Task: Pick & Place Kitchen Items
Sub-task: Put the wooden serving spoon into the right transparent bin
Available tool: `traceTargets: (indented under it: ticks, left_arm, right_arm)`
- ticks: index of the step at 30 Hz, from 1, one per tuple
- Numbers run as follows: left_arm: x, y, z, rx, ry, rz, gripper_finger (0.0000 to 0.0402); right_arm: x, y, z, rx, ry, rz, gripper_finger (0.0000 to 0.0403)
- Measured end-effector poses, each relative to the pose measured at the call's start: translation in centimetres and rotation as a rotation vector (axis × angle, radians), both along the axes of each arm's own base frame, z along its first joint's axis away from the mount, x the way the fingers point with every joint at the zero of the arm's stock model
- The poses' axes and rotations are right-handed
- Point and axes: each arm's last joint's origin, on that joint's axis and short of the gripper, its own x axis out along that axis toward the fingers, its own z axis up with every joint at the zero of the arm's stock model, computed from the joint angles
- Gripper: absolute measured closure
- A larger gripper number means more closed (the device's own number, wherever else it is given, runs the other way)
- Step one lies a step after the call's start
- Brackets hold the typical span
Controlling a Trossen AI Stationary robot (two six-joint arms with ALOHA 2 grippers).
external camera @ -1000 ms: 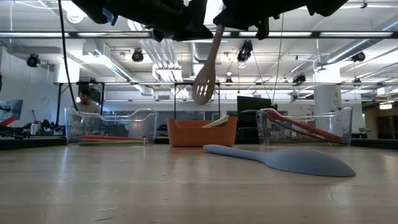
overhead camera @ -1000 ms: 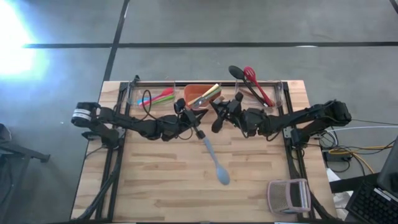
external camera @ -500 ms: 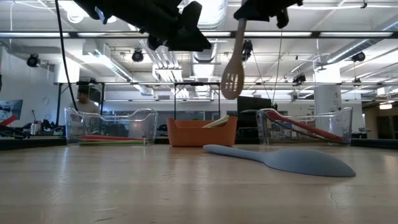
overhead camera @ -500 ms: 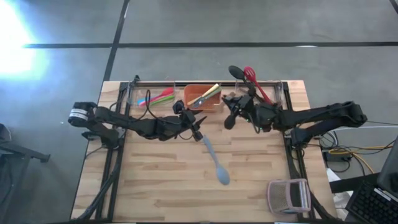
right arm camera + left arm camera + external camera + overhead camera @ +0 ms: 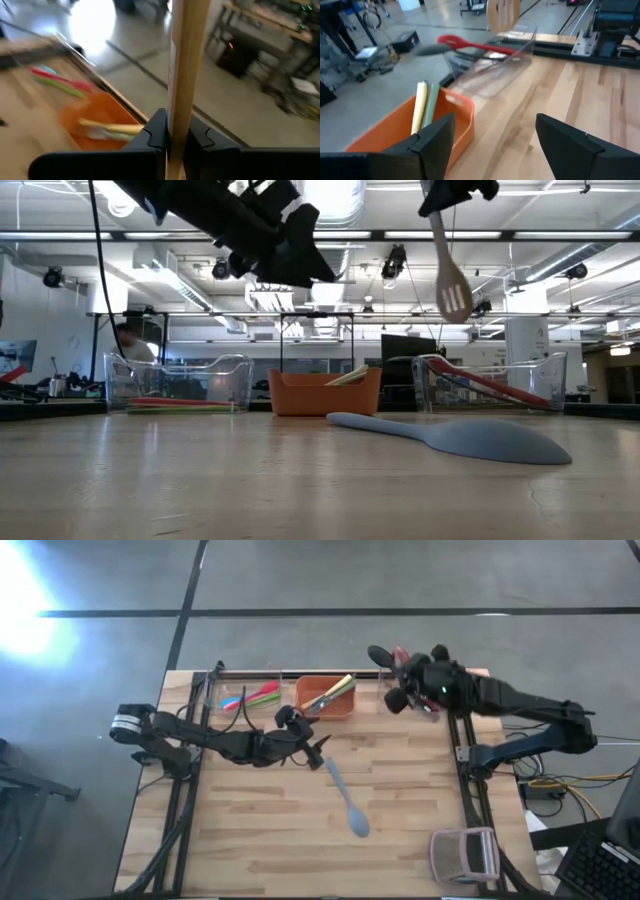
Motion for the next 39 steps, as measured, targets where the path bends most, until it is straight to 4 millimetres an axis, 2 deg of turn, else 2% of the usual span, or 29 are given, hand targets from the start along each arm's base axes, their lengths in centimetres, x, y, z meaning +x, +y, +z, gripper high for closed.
traceTargets:
  ticks: [5, 11, 21, 28, 39]
  left_arm:
    - [-0.5, -0.2, -1.2, -0.053, 0.004, 0.013, 0.0124]
    - [-0.7, -0.7, -1.9, -0.089, 0.009, -0.009, 0.0124]
    - [-1.1, -1.6, -2.7, -0.113, 0.044, -0.044, 0.0124]
    - [-1.4, -1.8, -3.2, -0.117, 0.102, -0.055, 0.0124]
    - [-1.5, -1.8, -3.5, -0.112, 0.138, -0.051, 0.0126]
  right_arm:
    - [0.1, -2.8, 2.1, 0.075, 0.193, -0.087, 0.0385]
    - [1.7, -6.5, 2.5, 0.175, 0.314, -0.105, 0.0385]
    - [4.0, -13.3, 0.0, 0.344, 0.504, -0.167, 0.0385]
    - [4.8, -17.3, -1.4, 0.441, 0.546, -0.194, 0.0385]
    - [4.8, -21.0, -4.0, 0.579, 0.597, -0.233, 0.0385]
